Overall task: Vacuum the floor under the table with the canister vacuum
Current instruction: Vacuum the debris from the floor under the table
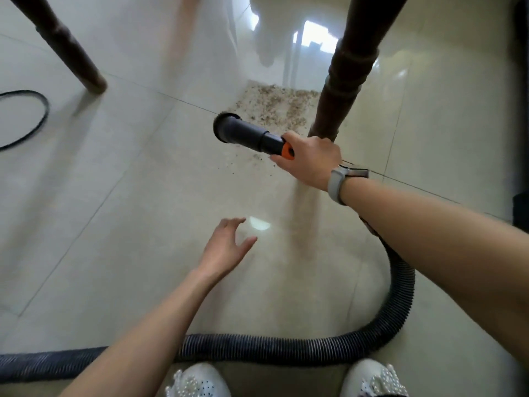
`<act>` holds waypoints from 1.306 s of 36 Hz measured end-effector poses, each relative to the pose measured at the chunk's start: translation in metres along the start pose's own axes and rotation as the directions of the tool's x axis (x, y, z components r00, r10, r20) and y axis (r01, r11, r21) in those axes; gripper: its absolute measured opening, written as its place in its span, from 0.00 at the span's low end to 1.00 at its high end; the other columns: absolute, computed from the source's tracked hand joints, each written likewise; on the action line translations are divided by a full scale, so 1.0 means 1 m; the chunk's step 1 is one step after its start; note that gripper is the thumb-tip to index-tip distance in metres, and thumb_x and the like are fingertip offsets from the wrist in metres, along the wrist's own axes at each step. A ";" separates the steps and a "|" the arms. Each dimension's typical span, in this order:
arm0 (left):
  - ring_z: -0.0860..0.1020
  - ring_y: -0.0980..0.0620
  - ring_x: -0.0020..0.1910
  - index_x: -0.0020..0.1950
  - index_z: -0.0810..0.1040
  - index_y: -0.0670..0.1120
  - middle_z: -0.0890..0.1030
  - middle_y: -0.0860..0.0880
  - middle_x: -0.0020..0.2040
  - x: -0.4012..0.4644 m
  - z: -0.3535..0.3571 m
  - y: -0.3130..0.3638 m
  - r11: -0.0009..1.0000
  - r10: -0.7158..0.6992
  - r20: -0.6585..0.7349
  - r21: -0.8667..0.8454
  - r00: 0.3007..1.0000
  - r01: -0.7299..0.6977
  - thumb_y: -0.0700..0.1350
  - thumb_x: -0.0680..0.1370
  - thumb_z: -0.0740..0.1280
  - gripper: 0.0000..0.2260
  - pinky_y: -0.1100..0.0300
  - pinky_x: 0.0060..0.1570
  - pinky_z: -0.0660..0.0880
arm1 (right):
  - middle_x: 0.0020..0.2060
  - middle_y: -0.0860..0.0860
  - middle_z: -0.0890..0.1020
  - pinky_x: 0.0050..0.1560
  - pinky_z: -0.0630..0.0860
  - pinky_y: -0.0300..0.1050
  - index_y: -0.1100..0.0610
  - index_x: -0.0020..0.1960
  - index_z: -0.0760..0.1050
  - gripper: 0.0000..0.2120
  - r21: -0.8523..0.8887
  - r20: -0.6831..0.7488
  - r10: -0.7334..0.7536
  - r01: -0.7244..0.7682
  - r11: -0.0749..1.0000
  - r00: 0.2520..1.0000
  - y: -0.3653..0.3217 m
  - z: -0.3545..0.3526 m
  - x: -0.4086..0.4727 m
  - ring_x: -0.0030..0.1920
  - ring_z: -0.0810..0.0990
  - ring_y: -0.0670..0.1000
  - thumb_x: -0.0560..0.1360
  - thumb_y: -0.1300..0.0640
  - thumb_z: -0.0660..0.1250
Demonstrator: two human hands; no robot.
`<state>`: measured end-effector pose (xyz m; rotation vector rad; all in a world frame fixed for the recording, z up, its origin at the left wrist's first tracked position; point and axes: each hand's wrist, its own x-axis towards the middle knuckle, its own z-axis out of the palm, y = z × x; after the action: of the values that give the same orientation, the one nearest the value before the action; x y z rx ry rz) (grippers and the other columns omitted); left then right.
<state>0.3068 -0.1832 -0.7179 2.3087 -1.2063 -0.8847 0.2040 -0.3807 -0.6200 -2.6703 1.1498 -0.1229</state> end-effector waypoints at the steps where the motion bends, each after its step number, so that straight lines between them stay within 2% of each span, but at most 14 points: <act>1: 0.73 0.50 0.63 0.70 0.70 0.46 0.72 0.46 0.65 0.001 -0.005 0.003 0.999 -0.007 -0.018 -0.036 1.000 0.006 0.52 0.76 0.68 0.24 0.61 0.58 0.67 | 0.40 0.48 0.76 0.31 0.66 0.39 0.50 0.61 0.70 0.18 0.040 -0.013 -0.010 0.011 0.999 1.000 -0.007 -0.002 0.005 0.36 0.73 0.50 0.78 0.40 0.59; 7: 0.75 0.55 0.57 0.69 0.70 0.48 0.75 0.52 0.61 0.013 -0.034 0.021 0.956 -0.001 -0.057 -0.293 0.998 -0.016 0.52 0.76 0.69 0.23 0.61 0.56 0.71 | 0.44 0.49 0.77 0.45 0.78 0.48 0.49 0.63 0.69 0.19 0.183 -0.053 -0.006 0.016 0.983 0.999 -0.043 -0.014 0.038 0.42 0.78 0.52 0.77 0.39 0.59; 13: 0.72 0.55 0.62 0.74 0.62 0.49 0.71 0.52 0.67 0.034 -0.062 0.041 0.867 0.044 0.021 -0.497 0.999 -0.028 0.55 0.76 0.67 0.30 0.61 0.54 0.70 | 0.40 0.47 0.78 0.38 0.76 0.43 0.50 0.63 0.71 0.19 0.397 -0.105 0.041 0.004 0.918 0.994 -0.075 -0.013 0.058 0.37 0.77 0.48 0.77 0.41 0.60; 17: 0.68 0.52 0.68 0.76 0.58 0.49 0.67 0.51 0.71 0.043 -0.063 0.047 0.813 0.078 0.103 -0.582 0.992 -0.004 0.54 0.75 0.68 0.33 0.58 0.60 0.69 | 0.34 0.45 0.74 0.34 0.73 0.40 0.51 0.60 0.72 0.17 0.531 -0.116 0.094 -0.018 0.847 0.989 -0.090 -0.016 0.069 0.33 0.74 0.46 0.77 0.43 0.61; 19: 0.68 0.52 0.68 0.75 0.58 0.49 0.67 0.51 0.70 0.046 -0.060 0.046 0.798 0.079 0.150 -0.602 0.985 0.027 0.53 0.75 0.69 0.33 0.59 0.61 0.69 | 0.33 0.45 0.74 0.34 0.76 0.44 0.50 0.58 0.72 0.16 0.585 -0.101 0.131 -0.047 0.810 0.986 -0.096 -0.018 0.077 0.32 0.76 0.48 0.77 0.42 0.62; 23: 0.75 0.54 0.58 0.68 0.66 0.48 0.76 0.53 0.58 0.048 -0.046 0.039 0.757 0.065 0.225 -0.646 0.972 0.098 0.46 0.75 0.71 0.24 0.64 0.53 0.72 | 0.33 0.48 0.75 0.42 0.81 0.58 0.46 0.46 0.70 0.10 0.754 -0.072 0.290 -0.139 0.642 0.954 -0.099 -0.024 0.101 0.34 0.78 0.53 0.75 0.40 0.63; 26: 0.76 0.60 0.51 0.64 0.67 0.49 0.77 0.53 0.54 0.051 -0.047 0.028 0.707 0.032 0.217 -0.695 0.976 0.131 0.45 0.73 0.73 0.23 0.67 0.47 0.74 | 0.34 0.50 0.75 0.39 0.82 0.53 0.50 0.49 0.70 0.11 0.813 -0.047 0.379 -0.185 0.552 0.924 -0.095 -0.031 0.115 0.31 0.76 0.51 0.76 0.42 0.62; 28: 0.77 0.59 0.49 0.62 0.69 0.49 0.78 0.53 0.53 0.054 -0.054 0.017 0.692 0.005 0.206 -0.707 0.978 0.146 0.46 0.71 0.75 0.24 0.66 0.46 0.74 | 0.34 0.51 0.74 0.35 0.80 0.47 0.52 0.48 0.70 0.12 0.846 -0.016 0.441 -0.223 0.484 0.898 -0.090 -0.029 0.120 0.30 0.74 0.50 0.77 0.43 0.62; 32: 0.78 0.60 0.45 0.56 0.71 0.49 0.79 0.54 0.48 0.052 -0.070 -0.005 0.717 -0.044 0.180 -0.679 0.983 0.157 0.54 0.64 0.76 0.26 0.63 0.46 0.74 | 0.33 0.51 0.72 0.33 0.76 0.43 0.55 0.47 0.69 0.13 0.895 0.145 0.562 -0.350 0.275 0.814 -0.079 -0.017 0.123 0.30 0.74 0.51 0.77 0.45 0.63; 36: 0.76 0.59 0.39 0.52 0.74 0.44 0.78 0.55 0.41 0.047 -0.085 -0.027 0.795 -0.056 0.144 -0.592 0.988 0.132 0.66 0.55 0.69 0.34 0.63 0.41 0.72 | 0.33 0.52 0.70 0.29 0.75 0.41 0.59 0.49 0.68 0.11 0.914 0.317 0.579 -0.406 0.026 0.751 -0.078 0.000 0.116 0.28 0.72 0.51 0.77 0.53 0.66; 40: 0.75 0.55 0.37 0.49 0.74 0.42 0.76 0.52 0.38 0.040 -0.090 -0.048 0.815 -0.037 0.139 -0.569 0.990 0.110 0.67 0.57 0.68 0.34 0.59 0.41 0.70 | 0.36 0.54 0.71 0.32 0.76 0.43 0.60 0.46 0.69 0.10 0.878 0.473 0.512 -0.431 -0.208 0.717 -0.085 0.021 0.101 0.28 0.73 0.51 0.76 0.56 0.68; 43: 0.76 0.51 0.38 0.49 0.75 0.40 0.77 0.49 0.39 0.035 -0.091 -0.057 0.782 -0.039 0.145 -0.611 0.989 0.121 0.66 0.58 0.68 0.33 0.51 0.43 0.74 | 0.34 0.54 0.71 0.31 0.75 0.43 0.60 0.47 0.70 0.09 0.831 0.549 0.469 -0.394 -0.392 0.692 -0.091 0.029 0.094 0.28 0.73 0.50 0.75 0.58 0.70; 45: 0.80 0.46 0.42 0.53 0.75 0.40 0.80 0.43 0.43 0.033 -0.090 -0.063 0.733 -0.031 0.184 -0.664 0.982 0.147 0.64 0.60 0.70 0.33 0.43 0.49 0.76 | 0.33 0.53 0.71 0.31 0.75 0.42 0.60 0.48 0.70 0.09 0.817 0.564 0.466 -0.380 -0.433 0.682 -0.095 0.031 0.092 0.27 0.73 0.49 0.75 0.58 0.70; 47: 0.81 0.49 0.46 0.55 0.76 0.44 0.82 0.43 0.46 0.031 -0.089 -0.068 0.707 0.007 0.231 -0.689 0.973 0.159 0.62 0.60 0.71 0.31 0.49 0.51 0.79 | 0.32 0.53 0.71 0.30 0.75 0.41 0.60 0.49 0.71 0.09 0.821 0.559 0.473 -0.376 -0.429 0.681 -0.099 0.031 0.094 0.27 0.73 0.49 0.75 0.58 0.69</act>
<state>0.4216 -0.1669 -0.7044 1.6583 -0.6526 -1.3734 0.3438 -0.3776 -0.6276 -0.5307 1.1925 -0.6539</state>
